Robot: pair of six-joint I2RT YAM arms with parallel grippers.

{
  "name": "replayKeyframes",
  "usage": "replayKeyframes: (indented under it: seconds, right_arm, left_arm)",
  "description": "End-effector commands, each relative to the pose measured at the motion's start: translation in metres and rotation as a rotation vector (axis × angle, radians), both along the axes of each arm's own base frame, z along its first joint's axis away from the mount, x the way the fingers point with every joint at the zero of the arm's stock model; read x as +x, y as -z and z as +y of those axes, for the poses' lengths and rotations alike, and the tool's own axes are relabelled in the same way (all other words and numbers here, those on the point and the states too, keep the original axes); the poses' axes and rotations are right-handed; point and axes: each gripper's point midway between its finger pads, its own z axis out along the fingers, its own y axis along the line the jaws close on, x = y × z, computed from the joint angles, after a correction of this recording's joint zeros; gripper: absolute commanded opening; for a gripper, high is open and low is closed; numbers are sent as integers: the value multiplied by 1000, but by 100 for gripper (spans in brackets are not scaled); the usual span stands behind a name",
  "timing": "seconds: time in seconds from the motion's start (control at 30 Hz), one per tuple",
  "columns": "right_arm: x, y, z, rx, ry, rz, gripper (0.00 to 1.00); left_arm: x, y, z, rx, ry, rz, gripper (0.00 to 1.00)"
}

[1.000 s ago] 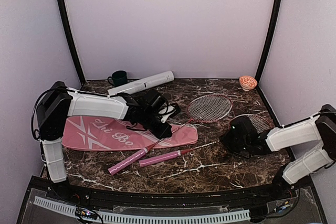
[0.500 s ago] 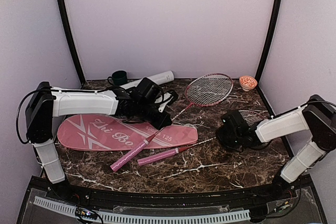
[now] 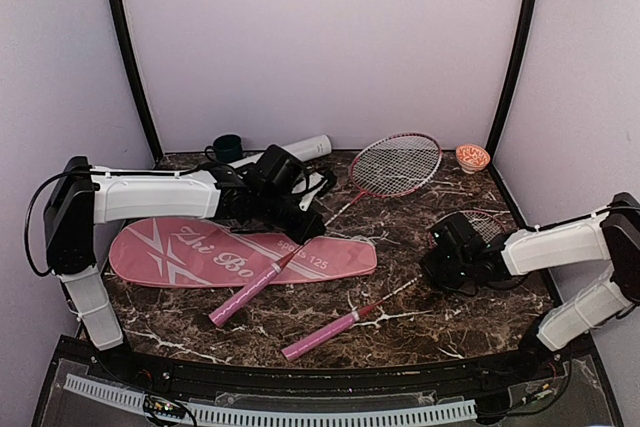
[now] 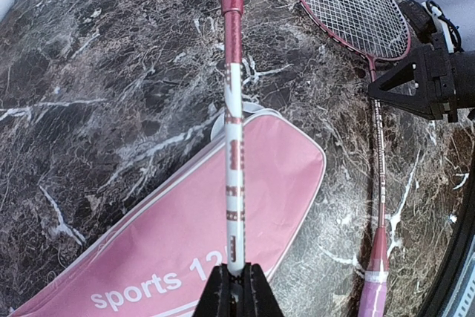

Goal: Pack up the badminton gear

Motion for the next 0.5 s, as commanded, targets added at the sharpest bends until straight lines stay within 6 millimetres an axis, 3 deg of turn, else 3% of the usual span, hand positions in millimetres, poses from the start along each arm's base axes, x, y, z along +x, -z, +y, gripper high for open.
replayKeyframes:
  seconds: [0.0,0.27,0.47]
  right_arm:
    - [-35,24,-26,-182,-147,132,0]
    - [-15,1,-12,-229,-292,47,0]
    - [2,0,-20,-282,-355,41,0]
  left_arm:
    - [2,-35,2,-73,-18,-54,0]
    - [2,-38,3,-90,-45,-43,0]
    - [1,-38,-2,-130,-71,8,0]
